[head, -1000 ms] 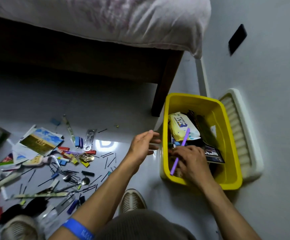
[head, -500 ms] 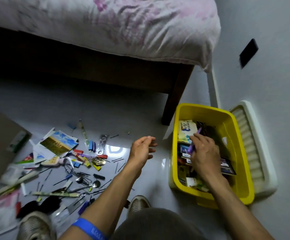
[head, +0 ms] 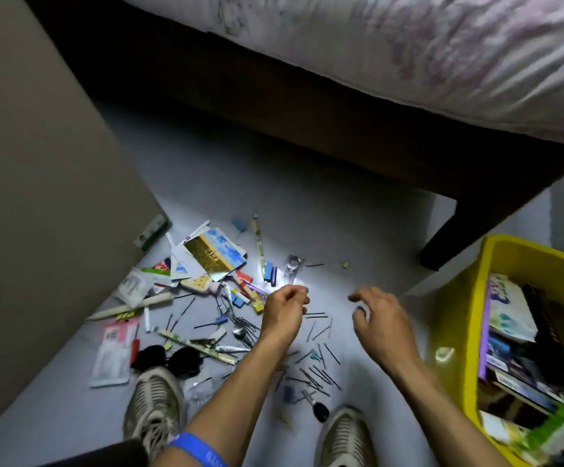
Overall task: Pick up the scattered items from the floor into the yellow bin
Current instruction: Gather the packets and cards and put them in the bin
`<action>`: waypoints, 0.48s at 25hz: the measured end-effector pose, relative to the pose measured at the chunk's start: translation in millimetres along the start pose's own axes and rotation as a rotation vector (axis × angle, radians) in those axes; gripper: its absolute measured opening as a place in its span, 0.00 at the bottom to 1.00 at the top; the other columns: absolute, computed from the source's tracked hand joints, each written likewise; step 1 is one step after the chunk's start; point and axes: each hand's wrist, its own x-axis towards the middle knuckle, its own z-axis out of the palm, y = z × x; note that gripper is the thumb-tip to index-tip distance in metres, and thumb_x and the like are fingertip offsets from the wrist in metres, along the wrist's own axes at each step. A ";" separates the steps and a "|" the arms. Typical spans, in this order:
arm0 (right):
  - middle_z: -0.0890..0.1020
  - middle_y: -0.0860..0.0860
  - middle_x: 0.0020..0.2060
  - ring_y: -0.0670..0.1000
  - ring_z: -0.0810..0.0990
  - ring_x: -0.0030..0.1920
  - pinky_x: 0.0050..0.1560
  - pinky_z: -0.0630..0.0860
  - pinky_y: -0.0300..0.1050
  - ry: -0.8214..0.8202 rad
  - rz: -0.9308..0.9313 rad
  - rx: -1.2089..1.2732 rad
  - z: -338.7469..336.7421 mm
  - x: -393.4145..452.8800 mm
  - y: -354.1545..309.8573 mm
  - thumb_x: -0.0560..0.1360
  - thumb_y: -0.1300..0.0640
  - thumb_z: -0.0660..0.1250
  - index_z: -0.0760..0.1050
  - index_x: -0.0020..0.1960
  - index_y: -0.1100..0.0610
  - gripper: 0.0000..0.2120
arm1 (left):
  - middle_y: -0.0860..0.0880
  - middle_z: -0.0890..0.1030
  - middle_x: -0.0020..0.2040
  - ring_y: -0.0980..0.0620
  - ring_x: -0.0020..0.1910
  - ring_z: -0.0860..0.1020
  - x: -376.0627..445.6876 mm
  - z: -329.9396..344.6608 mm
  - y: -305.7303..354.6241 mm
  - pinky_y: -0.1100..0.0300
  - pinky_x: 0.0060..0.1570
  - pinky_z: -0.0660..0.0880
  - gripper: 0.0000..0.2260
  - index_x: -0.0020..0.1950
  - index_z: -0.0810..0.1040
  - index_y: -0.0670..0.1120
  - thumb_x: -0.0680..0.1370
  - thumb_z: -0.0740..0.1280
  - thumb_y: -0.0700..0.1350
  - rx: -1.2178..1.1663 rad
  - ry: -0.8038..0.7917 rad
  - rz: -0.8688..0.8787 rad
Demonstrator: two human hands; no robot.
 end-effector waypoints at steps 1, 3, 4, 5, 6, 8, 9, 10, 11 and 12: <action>0.81 0.52 0.58 0.55 0.78 0.57 0.55 0.72 0.45 -0.090 0.002 0.043 19.3 9.0 -6.6 0.73 0.63 0.65 0.79 0.58 0.54 0.14 | 0.50 0.84 0.47 0.48 0.48 0.80 10.0 -13.5 -6.5 0.55 0.50 0.77 0.06 0.44 0.80 0.51 0.79 0.65 0.46 0.020 0.050 -0.021; 0.77 0.50 0.65 0.53 0.77 0.61 0.59 0.73 0.46 -0.292 0.038 0.105 63.5 29.5 -18.3 0.74 0.59 0.66 0.73 0.66 0.51 0.20 | 0.51 0.83 0.47 0.49 0.46 0.79 34.7 -43.3 -25.1 0.57 0.48 0.75 0.04 0.45 0.79 0.50 0.78 0.66 0.45 0.071 0.185 -0.086; 0.74 0.51 0.68 0.53 0.76 0.62 0.61 0.73 0.47 -0.362 0.070 0.135 85.0 40.3 -22.4 0.74 0.58 0.67 0.70 0.69 0.50 0.23 | 0.50 0.82 0.50 0.49 0.47 0.78 47.6 -57.5 -35.8 0.57 0.48 0.74 0.02 0.48 0.79 0.50 0.78 0.66 0.44 0.108 0.247 -0.121; 0.72 0.51 0.70 0.53 0.75 0.64 0.61 0.73 0.48 -0.393 0.103 0.159 105.6 51.9 -25.4 0.74 0.56 0.68 0.67 0.71 0.50 0.26 | 0.49 0.81 0.54 0.48 0.50 0.78 59.5 -70.8 -45.9 0.56 0.51 0.75 0.05 0.53 0.77 0.50 0.78 0.66 0.44 0.142 0.303 -0.153; 0.70 0.51 0.72 0.54 0.74 0.65 0.61 0.73 0.49 -0.391 0.146 0.178 124.3 64.3 -26.7 0.74 0.53 0.70 0.64 0.73 0.49 0.30 | 0.47 0.79 0.59 0.47 0.53 0.78 71.2 -83.1 -56.1 0.52 0.55 0.75 0.11 0.60 0.75 0.51 0.78 0.65 0.43 0.175 0.345 -0.187; 0.66 0.52 0.73 0.57 0.71 0.67 0.61 0.72 0.52 -0.343 0.279 0.201 154.8 89.6 -23.9 0.71 0.47 0.73 0.60 0.75 0.49 0.37 | 0.46 0.71 0.69 0.43 0.64 0.73 92.2 -101.2 -72.7 0.46 0.63 0.72 0.23 0.72 0.66 0.53 0.77 0.66 0.46 0.283 0.387 -0.221; 0.65 0.53 0.73 0.58 0.69 0.67 0.61 0.72 0.54 -0.316 0.334 0.187 165.4 99.9 -21.7 0.70 0.45 0.74 0.58 0.75 0.49 0.40 | 0.46 0.66 0.73 0.42 0.69 0.68 99.6 -106.5 -77.4 0.45 0.67 0.68 0.28 0.76 0.61 0.55 0.77 0.67 0.49 0.337 0.384 -0.229; 0.64 0.52 0.73 0.59 0.67 0.67 0.61 0.72 0.55 -0.297 0.361 0.156 175.6 108.1 -21.1 0.69 0.42 0.73 0.56 0.76 0.48 0.42 | 0.47 0.62 0.75 0.41 0.72 0.63 107.5 -109.1 -80.4 0.43 0.69 0.65 0.32 0.78 0.55 0.57 0.77 0.66 0.53 0.367 0.376 -0.234; 0.62 0.51 0.73 0.60 0.65 0.67 0.61 0.72 0.55 -0.287 0.364 0.133 186.0 113.7 -22.6 0.70 0.40 0.71 0.54 0.76 0.47 0.42 | 0.48 0.59 0.76 0.40 0.73 0.59 115.7 -108.9 -82.5 0.42 0.70 0.62 0.34 0.78 0.51 0.60 0.77 0.65 0.57 0.383 0.369 -0.235; 0.60 0.50 0.74 0.60 0.63 0.68 0.62 0.71 0.56 -0.283 0.345 0.131 196.6 116.1 -27.6 0.71 0.38 0.68 0.53 0.76 0.46 0.40 | 0.50 0.57 0.77 0.40 0.73 0.57 123.6 -105.3 -83.7 0.41 0.71 0.61 0.34 0.78 0.49 0.62 0.77 0.64 0.61 0.400 0.358 -0.226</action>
